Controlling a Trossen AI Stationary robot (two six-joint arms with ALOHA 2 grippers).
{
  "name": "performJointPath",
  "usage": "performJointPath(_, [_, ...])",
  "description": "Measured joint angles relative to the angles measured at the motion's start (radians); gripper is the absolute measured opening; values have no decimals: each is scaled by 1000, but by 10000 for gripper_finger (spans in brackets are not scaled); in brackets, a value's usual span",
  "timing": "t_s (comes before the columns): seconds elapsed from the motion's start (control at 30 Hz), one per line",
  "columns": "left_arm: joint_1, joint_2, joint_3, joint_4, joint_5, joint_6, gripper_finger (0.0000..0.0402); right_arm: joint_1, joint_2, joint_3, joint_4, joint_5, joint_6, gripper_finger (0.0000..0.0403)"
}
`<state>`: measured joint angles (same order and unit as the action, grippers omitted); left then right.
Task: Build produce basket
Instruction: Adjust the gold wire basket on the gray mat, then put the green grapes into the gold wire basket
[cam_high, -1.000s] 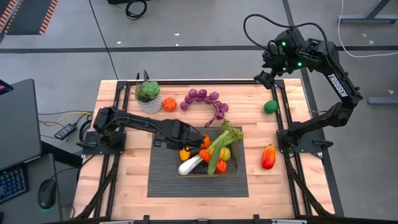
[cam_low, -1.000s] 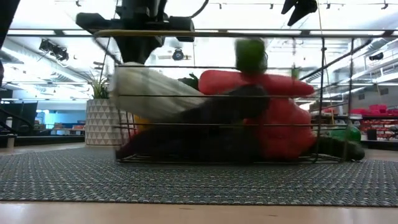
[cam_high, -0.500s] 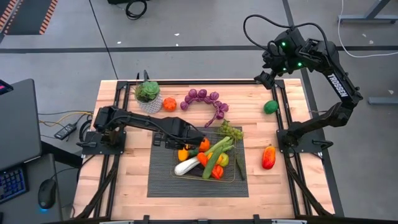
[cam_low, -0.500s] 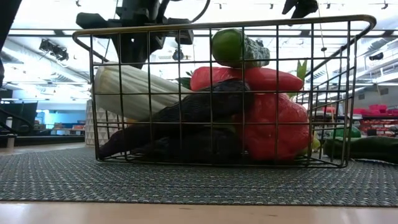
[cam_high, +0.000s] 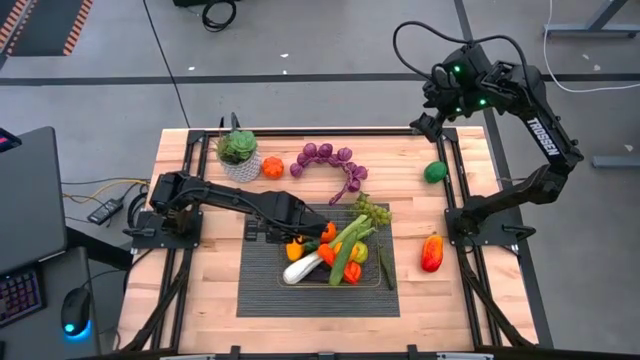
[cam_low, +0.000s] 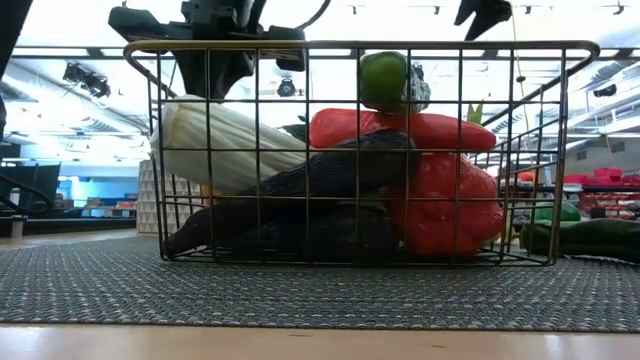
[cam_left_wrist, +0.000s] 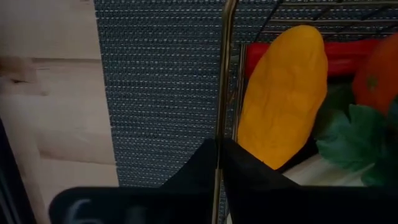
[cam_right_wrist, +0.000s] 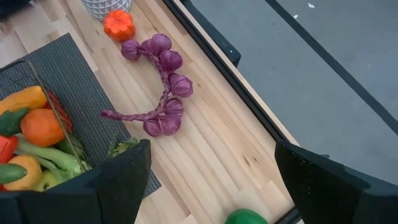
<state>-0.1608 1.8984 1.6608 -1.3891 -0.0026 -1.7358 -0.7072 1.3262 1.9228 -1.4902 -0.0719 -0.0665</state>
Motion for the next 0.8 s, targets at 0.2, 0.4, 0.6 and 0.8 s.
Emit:
performJointPath(0.2, [0, 0, 0, 0, 1, -7, 15, -11, 0, 0, 0, 0, -8, 347])
performJointPath(0.4, [2, -1, 0, -1, -6, 27, 45, -11, 0, 0, -49, -29, 34, 347])
performJointPath(0.6, [4, -46, 1, -15, -12, 129, 102, -5, -30, -48, -82, -102, 145, 347])
performJointPath(0.8, [23, -110, 31, -22, -26, 284, 146, 40, -92, -214, -79, -129, 310, 347])
